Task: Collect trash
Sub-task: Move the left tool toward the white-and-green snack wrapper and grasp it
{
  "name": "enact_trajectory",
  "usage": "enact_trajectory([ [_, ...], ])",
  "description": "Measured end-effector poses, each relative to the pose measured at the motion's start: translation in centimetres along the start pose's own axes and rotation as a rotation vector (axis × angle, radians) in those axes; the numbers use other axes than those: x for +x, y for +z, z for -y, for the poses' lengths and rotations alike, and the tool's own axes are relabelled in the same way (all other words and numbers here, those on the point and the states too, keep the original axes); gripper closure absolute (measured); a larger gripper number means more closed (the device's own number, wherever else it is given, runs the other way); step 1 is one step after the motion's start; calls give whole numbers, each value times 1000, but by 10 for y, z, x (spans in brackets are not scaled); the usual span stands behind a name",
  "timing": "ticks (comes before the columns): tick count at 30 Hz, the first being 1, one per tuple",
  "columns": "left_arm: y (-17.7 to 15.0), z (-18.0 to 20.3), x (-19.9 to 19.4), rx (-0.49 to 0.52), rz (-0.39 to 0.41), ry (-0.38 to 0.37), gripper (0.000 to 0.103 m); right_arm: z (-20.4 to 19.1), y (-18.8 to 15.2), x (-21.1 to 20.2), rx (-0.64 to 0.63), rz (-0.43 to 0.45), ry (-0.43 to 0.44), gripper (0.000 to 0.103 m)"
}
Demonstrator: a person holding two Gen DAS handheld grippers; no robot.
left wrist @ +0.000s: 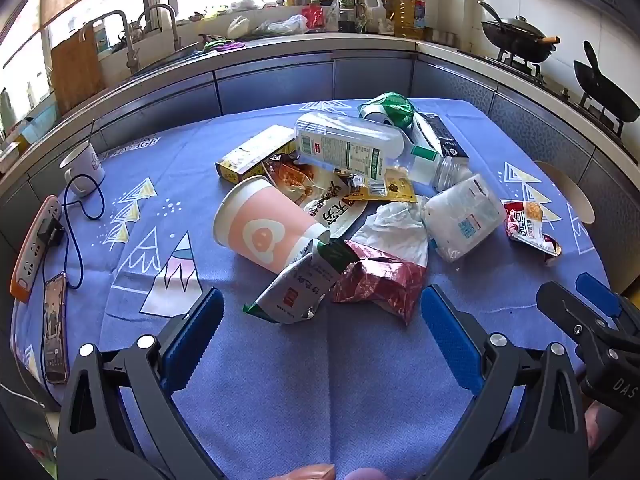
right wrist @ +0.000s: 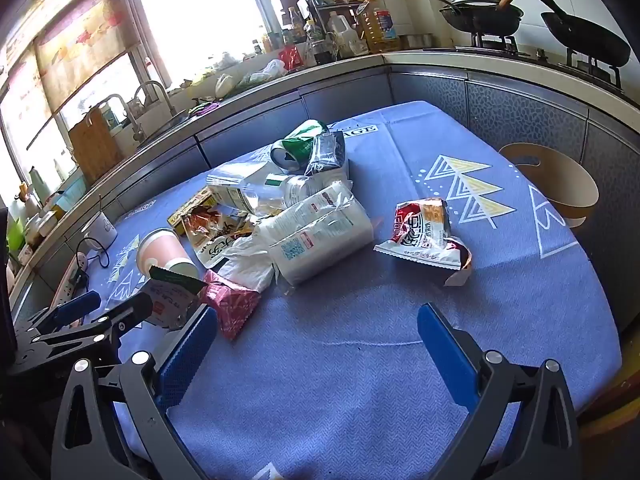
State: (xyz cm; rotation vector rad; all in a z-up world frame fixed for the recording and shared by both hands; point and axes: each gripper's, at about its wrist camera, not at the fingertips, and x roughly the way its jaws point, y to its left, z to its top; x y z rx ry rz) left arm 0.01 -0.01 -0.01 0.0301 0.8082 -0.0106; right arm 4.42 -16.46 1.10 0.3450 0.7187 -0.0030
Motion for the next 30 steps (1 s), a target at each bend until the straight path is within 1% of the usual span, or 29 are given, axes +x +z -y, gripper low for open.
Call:
enact_trajectory([
  [9,-1,-4,-1,-7,2,4,6,0,0,1,1,-2,-4,4],
  [11,-2,2,6,4,-4,1,6,0,0,1,1,-3,-4,3],
  [13,-3,1,5,5,-7,-16,6,0,0,1,0,-3,-6,4],
  [16,-6,-2,3,8,-31,-74,6,-2,-1,1,-9,-8,-4,4],
  [22,-10,-19,0,-65,-50,-62,6,-11,-12,-1,-41,-24,28,3],
  [24,-13,-24,-1,-78,-52,-73,6,-10,-17,-1,-37,-44,41,4],
  [26,-17,-26,-4,-81,-47,-88,6,-7,-20,3,-25,-83,67,4],
  [29,-19,-32,-8,-86,-41,-106,6,-6,-29,12,-8,-152,164,4],
  [30,-19,-35,-6,-87,-44,-110,6,-7,-32,15,-8,-172,166,4],
])
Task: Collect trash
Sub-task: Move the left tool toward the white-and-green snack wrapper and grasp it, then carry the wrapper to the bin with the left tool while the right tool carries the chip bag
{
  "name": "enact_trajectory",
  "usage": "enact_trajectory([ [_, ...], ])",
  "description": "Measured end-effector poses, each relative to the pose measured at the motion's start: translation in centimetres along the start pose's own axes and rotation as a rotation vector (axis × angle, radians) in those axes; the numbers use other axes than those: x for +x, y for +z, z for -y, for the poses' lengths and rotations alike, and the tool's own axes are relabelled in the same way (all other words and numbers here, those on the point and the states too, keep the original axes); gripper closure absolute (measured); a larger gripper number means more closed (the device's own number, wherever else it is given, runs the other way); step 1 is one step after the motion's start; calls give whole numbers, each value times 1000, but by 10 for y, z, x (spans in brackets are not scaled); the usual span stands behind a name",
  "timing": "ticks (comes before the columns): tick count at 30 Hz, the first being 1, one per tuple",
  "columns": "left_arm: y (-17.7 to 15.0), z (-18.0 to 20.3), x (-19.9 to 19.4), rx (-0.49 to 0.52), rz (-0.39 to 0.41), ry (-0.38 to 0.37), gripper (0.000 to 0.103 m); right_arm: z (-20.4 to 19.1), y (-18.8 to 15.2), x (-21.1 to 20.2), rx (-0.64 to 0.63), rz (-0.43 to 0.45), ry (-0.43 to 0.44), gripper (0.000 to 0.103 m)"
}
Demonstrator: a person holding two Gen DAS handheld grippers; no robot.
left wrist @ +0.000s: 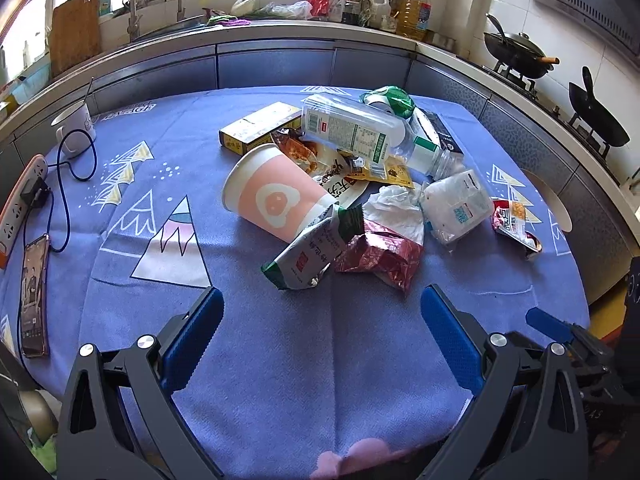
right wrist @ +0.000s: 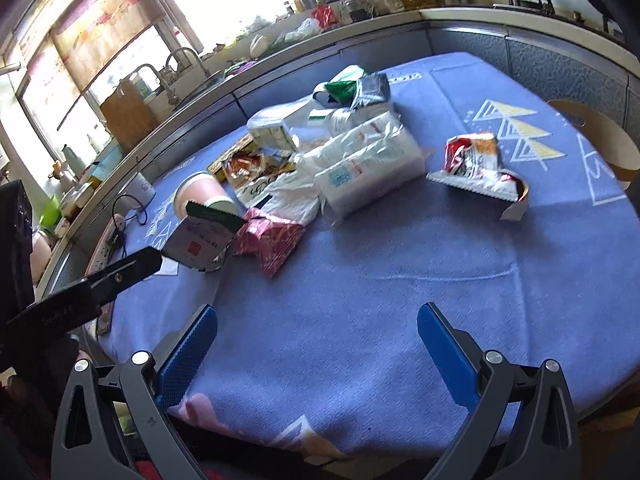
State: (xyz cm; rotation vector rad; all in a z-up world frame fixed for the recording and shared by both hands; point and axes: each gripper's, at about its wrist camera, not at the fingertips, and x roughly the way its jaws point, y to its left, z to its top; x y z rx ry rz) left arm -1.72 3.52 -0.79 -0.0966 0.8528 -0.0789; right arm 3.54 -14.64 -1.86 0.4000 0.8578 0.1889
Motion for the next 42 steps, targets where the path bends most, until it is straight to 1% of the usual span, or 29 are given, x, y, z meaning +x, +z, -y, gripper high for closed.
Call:
enact_trajectory([
  [2,3,-10,3,-15,-3,0,6,-1,-2,2,-2,-13,-2,4],
  [4,5,-23,6,-40,10,8,6,-3,-3,4,-6,-22,-1,3],
  [6,6,-35,10,-60,8,40,6,-5,-5,9,-14,-54,2,3],
  [8,8,-43,12,-71,10,53,6,-5,-3,14,-18,-75,-13,3],
  [10,9,-46,9,-69,25,56,6,-3,0,13,-15,-68,-39,3],
  [12,9,-47,9,-61,34,52,6,0,3,13,-12,-62,-86,3],
  [15,8,-44,13,-36,23,42,6,2,7,12,-31,-53,-151,3],
  [19,11,-39,17,-5,19,40,7,5,14,12,-65,-31,-197,3],
  [23,17,-31,16,36,45,52,8,10,20,18,-69,-39,-206,3],
  [26,21,-26,18,56,49,54,9,13,24,21,-69,-38,-204,4],
  [29,23,-23,24,78,37,61,15,16,27,20,-66,-27,-195,4],
  [31,26,-22,29,85,21,53,17,24,29,14,-45,-2,-185,4],
  [33,27,-21,34,84,9,44,19,31,31,10,-25,15,-177,12],
  [34,28,-21,36,87,5,41,21,36,32,8,-11,22,-172,25],
  [35,28,-19,38,94,2,39,25,42,34,6,3,28,-171,37],
  [38,30,-15,46,118,-17,24,34,58,39,2,48,45,-164,49],
  [40,32,-13,53,121,-39,11,42,67,44,-3,72,67,-166,50],
  [42,32,-12,59,129,-60,2,49,75,50,-7,89,97,-187,50],
])
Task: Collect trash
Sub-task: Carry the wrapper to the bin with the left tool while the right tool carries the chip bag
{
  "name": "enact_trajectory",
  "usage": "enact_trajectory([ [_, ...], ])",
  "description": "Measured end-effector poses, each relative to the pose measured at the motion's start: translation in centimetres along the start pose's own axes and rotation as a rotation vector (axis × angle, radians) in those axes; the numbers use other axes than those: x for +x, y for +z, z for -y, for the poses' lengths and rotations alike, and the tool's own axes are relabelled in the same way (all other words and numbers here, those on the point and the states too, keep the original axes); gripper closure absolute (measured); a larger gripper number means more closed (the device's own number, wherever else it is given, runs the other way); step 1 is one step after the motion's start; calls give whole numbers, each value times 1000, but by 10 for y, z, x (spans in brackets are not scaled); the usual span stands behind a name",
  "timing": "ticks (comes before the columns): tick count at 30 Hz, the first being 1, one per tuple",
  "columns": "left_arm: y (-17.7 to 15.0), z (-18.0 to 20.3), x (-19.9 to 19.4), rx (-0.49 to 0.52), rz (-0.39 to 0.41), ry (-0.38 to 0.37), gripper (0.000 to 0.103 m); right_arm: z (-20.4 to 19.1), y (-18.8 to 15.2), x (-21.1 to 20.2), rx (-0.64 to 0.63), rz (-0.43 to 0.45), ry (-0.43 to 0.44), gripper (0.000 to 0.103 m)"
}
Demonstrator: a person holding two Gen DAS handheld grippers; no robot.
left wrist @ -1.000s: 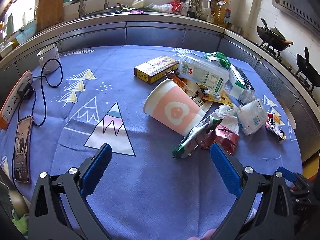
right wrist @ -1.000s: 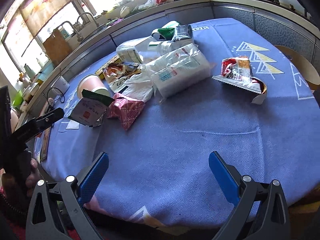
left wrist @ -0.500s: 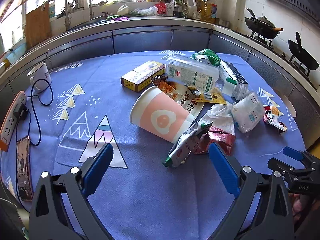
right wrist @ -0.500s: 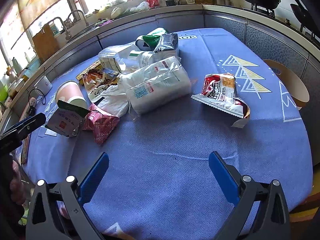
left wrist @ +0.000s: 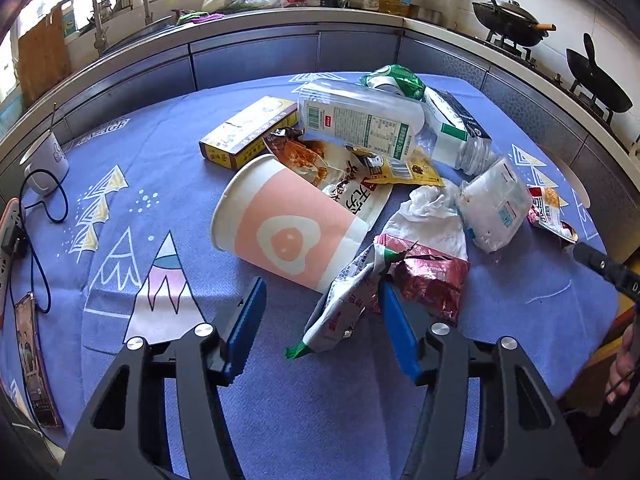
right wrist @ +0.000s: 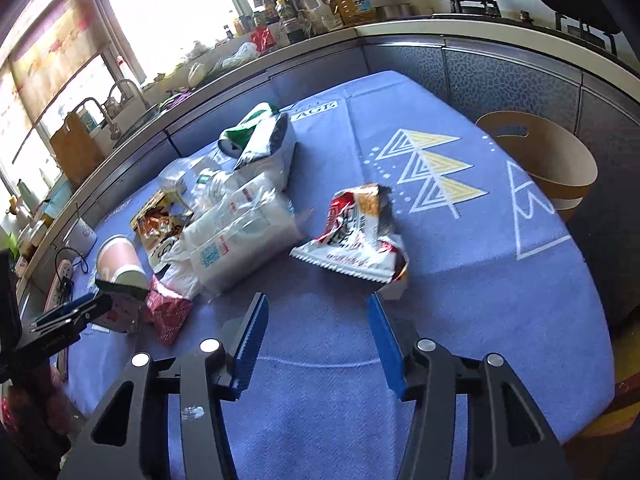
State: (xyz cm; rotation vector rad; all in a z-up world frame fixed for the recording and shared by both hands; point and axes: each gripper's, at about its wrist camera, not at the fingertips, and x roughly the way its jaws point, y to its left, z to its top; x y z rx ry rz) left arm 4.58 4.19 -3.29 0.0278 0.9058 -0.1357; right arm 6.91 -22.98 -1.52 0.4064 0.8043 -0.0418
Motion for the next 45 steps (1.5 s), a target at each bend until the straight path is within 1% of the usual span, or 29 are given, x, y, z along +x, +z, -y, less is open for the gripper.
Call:
enact_trajectory([
  [1,0,1,3,4,-11,-4,51,5,4,-1,16,11,-7,50],
  [2,-1,2,7,7,-27,-10,60,10,7,0,33,18,-11,49],
  [3,-2,3,10,8,-42,-16,76,14,10,0,43,21,-16,49],
  [5,-5,5,15,7,-74,-30,98,20,12,3,56,24,-28,47],
  [6,-6,5,14,6,-76,-38,99,23,14,5,62,22,-32,47],
  [8,-11,5,7,14,-71,-61,99,28,17,9,76,18,-27,46],
  [10,-17,5,-4,20,-57,-101,99,33,21,12,94,17,-13,45],
  [12,-20,6,-15,31,-43,-142,99,36,24,16,99,20,-7,41],
  [13,-21,7,-22,33,-32,-174,99,37,25,19,95,18,-5,39],
  [16,-15,14,-37,42,-2,-227,99,38,24,29,86,2,-14,40],
  [17,-12,17,-41,47,9,-240,99,39,23,34,89,-10,-16,50],
  [18,-8,21,-43,51,19,-256,99,40,22,37,91,-21,-7,56],
  [19,-3,27,-45,56,25,-274,99,39,20,36,79,-8,-18,79],
  [20,3,33,-45,64,27,-285,99,37,18,37,62,-10,-7,96],
  [21,10,41,-43,76,28,-299,99,36,15,37,62,-21,16,96],
  [23,26,58,-37,96,15,-337,99,42,14,31,87,5,37,97],
  [27,63,108,-19,156,-15,-439,99,61,21,9,127,89,36,98],
  [29,84,141,-8,202,-23,-478,99,77,29,-2,157,136,29,98],
  [31,107,179,6,250,-33,-513,99,94,40,-9,172,173,5,98],
  [33,132,220,23,284,-52,-561,99,121,56,-13,216,209,-11,98],
  [35,157,263,46,314,-84,-600,99,148,70,-15,262,237,-43,98],
  [39,194,348,98,359,-152,-624,99,214,96,-10,404,258,-79,98],
  [43,211,414,146,402,-185,-591,98,256,110,10,468,216,-103,95],
  [44,212,423,156,402,-187,-578,94,262,111,15,473,205,-113,88],
  [45,211,431,164,399,-184,-559,79,268,112,22,480,187,-124,79],
])
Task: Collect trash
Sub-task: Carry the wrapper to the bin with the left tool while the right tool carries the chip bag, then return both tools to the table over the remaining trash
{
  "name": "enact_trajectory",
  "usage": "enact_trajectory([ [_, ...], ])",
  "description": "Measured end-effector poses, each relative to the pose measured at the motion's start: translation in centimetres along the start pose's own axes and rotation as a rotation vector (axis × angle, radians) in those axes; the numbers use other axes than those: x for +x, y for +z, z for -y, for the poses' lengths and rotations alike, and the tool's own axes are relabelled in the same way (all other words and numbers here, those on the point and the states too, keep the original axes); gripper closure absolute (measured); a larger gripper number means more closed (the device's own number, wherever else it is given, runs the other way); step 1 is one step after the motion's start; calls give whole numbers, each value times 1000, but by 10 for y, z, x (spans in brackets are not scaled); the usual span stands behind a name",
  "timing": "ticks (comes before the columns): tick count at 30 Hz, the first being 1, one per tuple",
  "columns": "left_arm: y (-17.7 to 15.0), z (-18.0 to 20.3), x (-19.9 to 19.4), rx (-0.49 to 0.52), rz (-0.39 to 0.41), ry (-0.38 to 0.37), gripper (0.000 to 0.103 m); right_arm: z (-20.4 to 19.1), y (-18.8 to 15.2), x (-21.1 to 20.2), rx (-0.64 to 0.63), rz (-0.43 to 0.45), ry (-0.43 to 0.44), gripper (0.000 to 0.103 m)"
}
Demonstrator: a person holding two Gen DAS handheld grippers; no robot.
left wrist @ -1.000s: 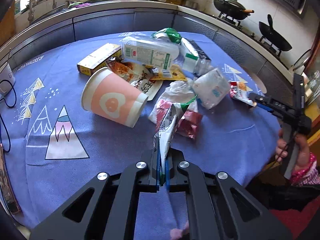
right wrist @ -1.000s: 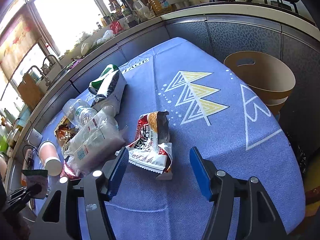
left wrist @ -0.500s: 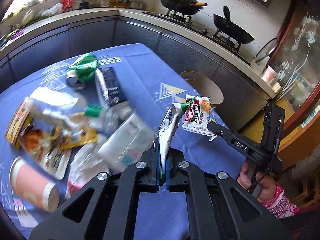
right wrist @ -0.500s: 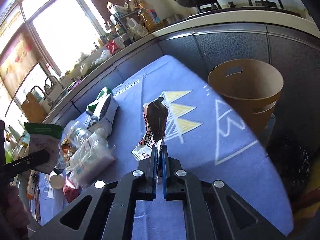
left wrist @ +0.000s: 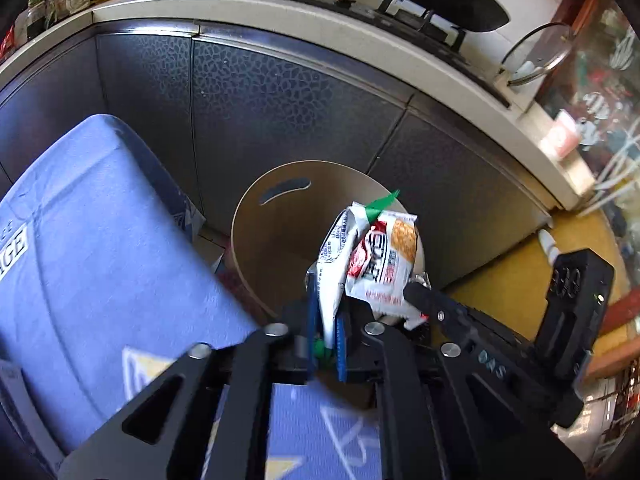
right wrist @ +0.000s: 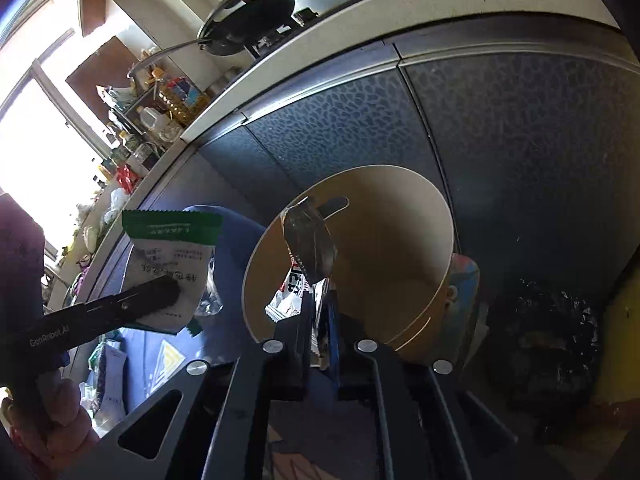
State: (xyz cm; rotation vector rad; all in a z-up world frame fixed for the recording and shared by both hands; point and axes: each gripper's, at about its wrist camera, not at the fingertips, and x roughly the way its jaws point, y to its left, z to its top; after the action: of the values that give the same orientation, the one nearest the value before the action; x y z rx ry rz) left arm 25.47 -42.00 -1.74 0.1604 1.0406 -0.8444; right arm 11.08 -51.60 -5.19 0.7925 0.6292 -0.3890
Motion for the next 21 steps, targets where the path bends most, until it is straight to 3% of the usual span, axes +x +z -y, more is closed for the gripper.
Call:
enact_trajectory([
  [1,4,1,11,-8,0,18,69,3,3,6,10,-8,-8,48],
  [2,5,0,16,-17,1,35,48,7,3,6,21,0,-18,38],
  [3,4,-1,19,-25,5,54,38,10,2,4,33,24,-28,38],
  [7,-3,-6,11,-37,16,71,38,10,0,-12,14,73,-15,38],
  [11,-25,-5,-31,-42,72,30,39,5,-13,-37,45,111,47,38],
  [16,-98,-13,-99,-31,144,3,39,-21,-50,-62,28,101,152,39],
  [18,-135,-20,-120,-28,155,25,39,-35,-69,-67,-6,88,169,42],
  [21,-193,-30,-152,-2,164,97,39,-61,-99,-67,-63,37,212,56],
])
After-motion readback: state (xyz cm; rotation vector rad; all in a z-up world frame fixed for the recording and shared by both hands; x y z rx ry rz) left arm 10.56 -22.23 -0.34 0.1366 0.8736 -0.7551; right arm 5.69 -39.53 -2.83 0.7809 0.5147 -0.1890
